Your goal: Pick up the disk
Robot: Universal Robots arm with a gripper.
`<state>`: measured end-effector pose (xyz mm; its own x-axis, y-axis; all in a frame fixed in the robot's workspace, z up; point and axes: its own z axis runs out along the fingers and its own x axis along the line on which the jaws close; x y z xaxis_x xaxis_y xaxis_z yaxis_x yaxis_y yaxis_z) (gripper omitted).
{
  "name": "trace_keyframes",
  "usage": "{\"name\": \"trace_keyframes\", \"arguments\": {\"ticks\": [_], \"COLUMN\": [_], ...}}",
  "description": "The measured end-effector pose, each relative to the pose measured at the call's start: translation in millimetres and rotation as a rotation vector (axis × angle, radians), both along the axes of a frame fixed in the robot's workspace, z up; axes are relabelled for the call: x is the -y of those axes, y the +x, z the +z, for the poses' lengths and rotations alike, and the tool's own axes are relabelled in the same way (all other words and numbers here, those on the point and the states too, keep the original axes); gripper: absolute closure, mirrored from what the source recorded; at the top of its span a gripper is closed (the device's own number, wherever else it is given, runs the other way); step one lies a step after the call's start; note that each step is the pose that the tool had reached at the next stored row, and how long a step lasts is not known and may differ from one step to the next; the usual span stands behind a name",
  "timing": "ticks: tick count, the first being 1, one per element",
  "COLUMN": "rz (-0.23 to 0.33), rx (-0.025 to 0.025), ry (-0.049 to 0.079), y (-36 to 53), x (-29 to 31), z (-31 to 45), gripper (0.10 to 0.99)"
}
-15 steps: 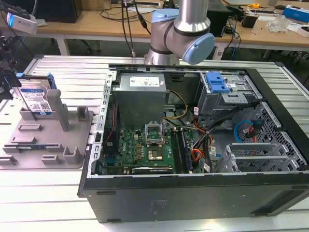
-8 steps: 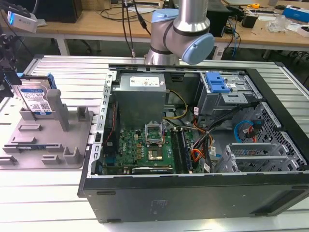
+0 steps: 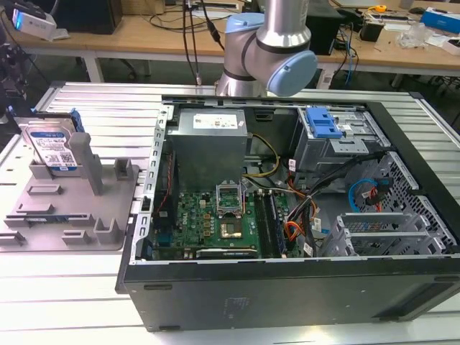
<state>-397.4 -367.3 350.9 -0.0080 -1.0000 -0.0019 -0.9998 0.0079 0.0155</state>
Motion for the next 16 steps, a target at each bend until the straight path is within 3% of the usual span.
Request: {"name": "trace_keyframes", "arguments": {"ticks": [5,8,9,12,14,16], "rz": [-0.010,-0.011,-0.011,-0.011,-0.011,-0.011], "rx": [0.0000,0.0001,0.0000,0.0000,0.0000,0.0002], "ry": [0.000,0.000,0.000,0.000,-0.001,-0.001], "y": [-4.7,-8.8,-11.1,-15.2,-16.8,-16.9], "x": [-8.9,-19.6,-27.2,-41.6,-47.6,-49.3], "z": [-0.1,-0.2,-0.3,-0.4,-1.4,-2.1], "gripper": [0.604,0.604,0.604,0.604,0.604,0.604]}}
